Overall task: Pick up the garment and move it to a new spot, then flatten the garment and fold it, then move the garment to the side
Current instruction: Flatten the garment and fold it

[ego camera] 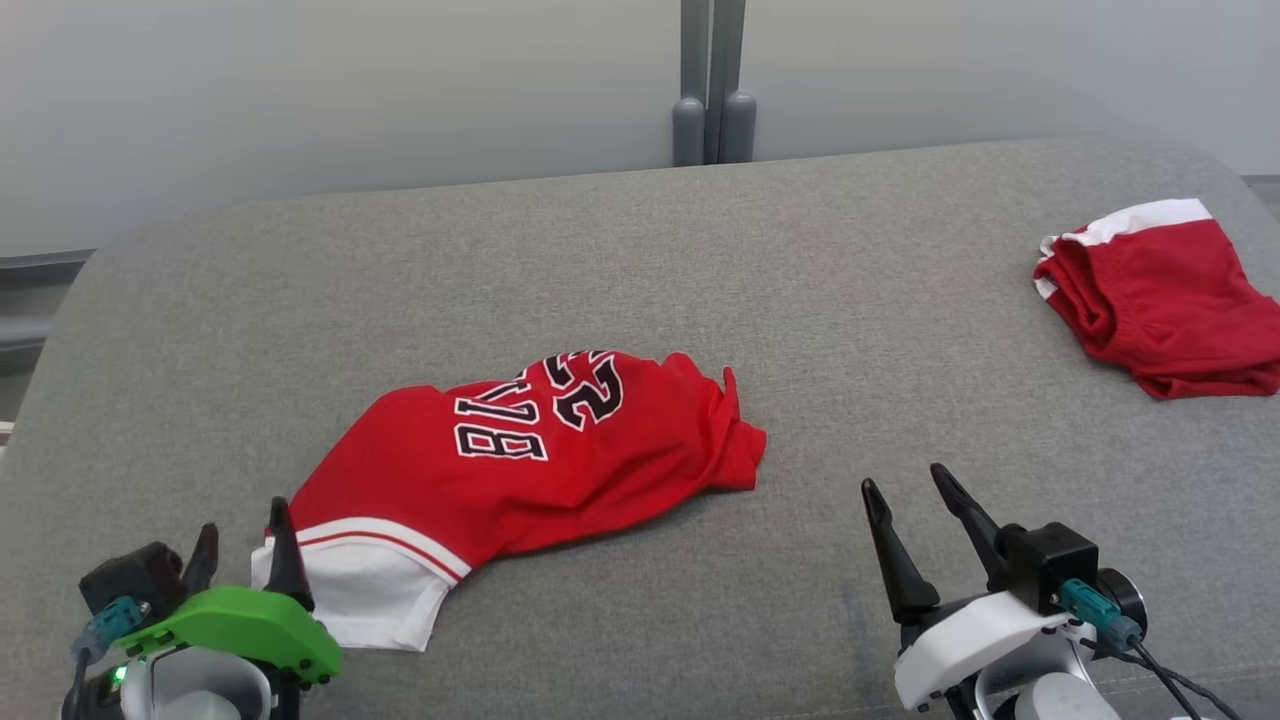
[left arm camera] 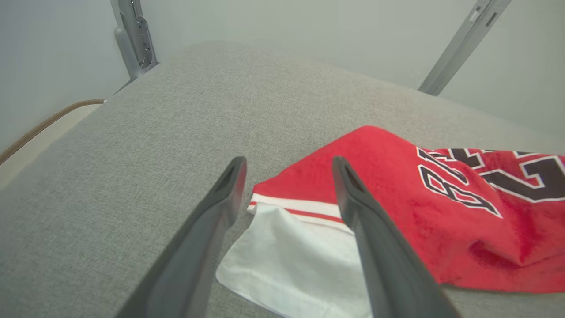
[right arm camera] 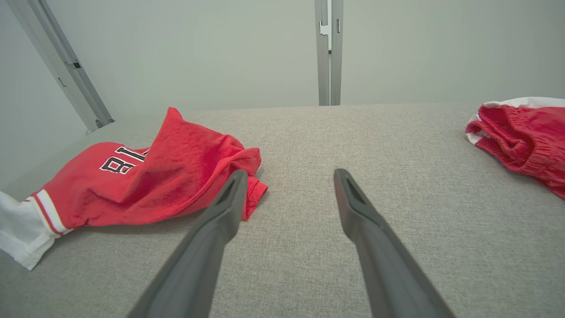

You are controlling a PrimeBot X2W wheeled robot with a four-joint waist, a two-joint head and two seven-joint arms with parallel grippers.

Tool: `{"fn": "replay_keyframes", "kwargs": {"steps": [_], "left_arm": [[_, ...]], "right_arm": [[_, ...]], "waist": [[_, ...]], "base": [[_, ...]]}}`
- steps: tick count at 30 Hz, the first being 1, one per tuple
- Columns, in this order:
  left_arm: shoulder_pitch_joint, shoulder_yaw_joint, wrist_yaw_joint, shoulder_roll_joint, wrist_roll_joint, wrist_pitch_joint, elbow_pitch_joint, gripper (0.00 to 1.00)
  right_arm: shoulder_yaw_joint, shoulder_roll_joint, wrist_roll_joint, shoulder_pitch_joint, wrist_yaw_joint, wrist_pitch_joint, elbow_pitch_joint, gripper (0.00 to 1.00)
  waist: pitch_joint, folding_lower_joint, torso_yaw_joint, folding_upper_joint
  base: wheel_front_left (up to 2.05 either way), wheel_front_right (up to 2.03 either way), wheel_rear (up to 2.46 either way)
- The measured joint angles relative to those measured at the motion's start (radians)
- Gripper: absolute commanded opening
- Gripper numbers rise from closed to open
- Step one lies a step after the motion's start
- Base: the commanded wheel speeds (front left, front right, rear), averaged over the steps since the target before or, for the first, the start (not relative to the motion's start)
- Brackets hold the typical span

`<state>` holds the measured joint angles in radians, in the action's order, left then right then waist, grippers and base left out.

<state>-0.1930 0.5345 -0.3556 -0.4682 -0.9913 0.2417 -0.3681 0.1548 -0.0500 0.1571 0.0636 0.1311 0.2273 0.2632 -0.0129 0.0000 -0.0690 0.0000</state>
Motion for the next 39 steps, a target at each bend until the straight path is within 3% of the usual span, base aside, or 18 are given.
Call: {"fn": "replay_keyframes", "kwargs": {"steps": [4,7,13,17,24,31,35,39], "left_arm": [[0.018,-0.068,0.04,0.06,0.067,0.018,0.067,1.0],[0.042,-0.169,0.073,0.127,0.199,0.02,0.161,1.0],[0.157,-0.308,0.177,0.272,0.44,0.021,0.274,1.0],[0.218,-0.365,0.246,0.333,0.56,0.021,0.301,1.0],[0.31,-0.404,0.287,0.358,0.732,0.021,0.293,1.0],[0.333,-0.414,0.314,0.379,0.776,0.021,0.28,1.0],[0.333,-0.407,0.327,0.39,0.797,0.021,0.278,1.0],[0.331,-0.393,0.338,0.396,0.809,0.021,0.278,1.0]], "right_arm": [[-0.006,0.0,0.0,-0.002,0.0,0.0,-0.002,1.0],[-0.014,0.0,0.0,-0.005,0.0,0.001,-0.005,1.0],[-0.017,0.0,0.002,-0.011,0.0,0.003,-0.002,1.0],[-0.024,0.0,0.003,-0.012,0.0,0.004,0.005,1.0],[-0.029,0.0,0.004,-0.012,0.0,0.004,0.018,1.0],[-0.041,0.0,-0.008,-0.006,0.0,-0.024,0.039,1.0],[-0.038,0.001,-0.007,0.038,0.0,-0.11,0.071,1.0],[-0.1,0.002,-0.002,0.122,0.0,-0.216,0.107,1.0]], "waist": [[0.005,0.0,0.02,0.0],[0.008,0.0,0.036,0.0001],[0.014,0.0,0.065,0.0001],[0.02,0.0,0.081,0.0001],[0.035,0.0,0.106,0.0001],[0.04,0.0,0.142,0.0001],[0.039,0.0,0.169,0.0001],[0.03,0.0,0.197,0.0001]], "base": [[0.0,0.0,0.0],[0.0,0.0,0.0],[0.0,0.0,0.0],[0.0,0.0,0.0],[0.0,0.0,0.0],[0.0,0.0,0.0],[0.0,0.0,0.0],[0.0,0.0,0.0]]}}
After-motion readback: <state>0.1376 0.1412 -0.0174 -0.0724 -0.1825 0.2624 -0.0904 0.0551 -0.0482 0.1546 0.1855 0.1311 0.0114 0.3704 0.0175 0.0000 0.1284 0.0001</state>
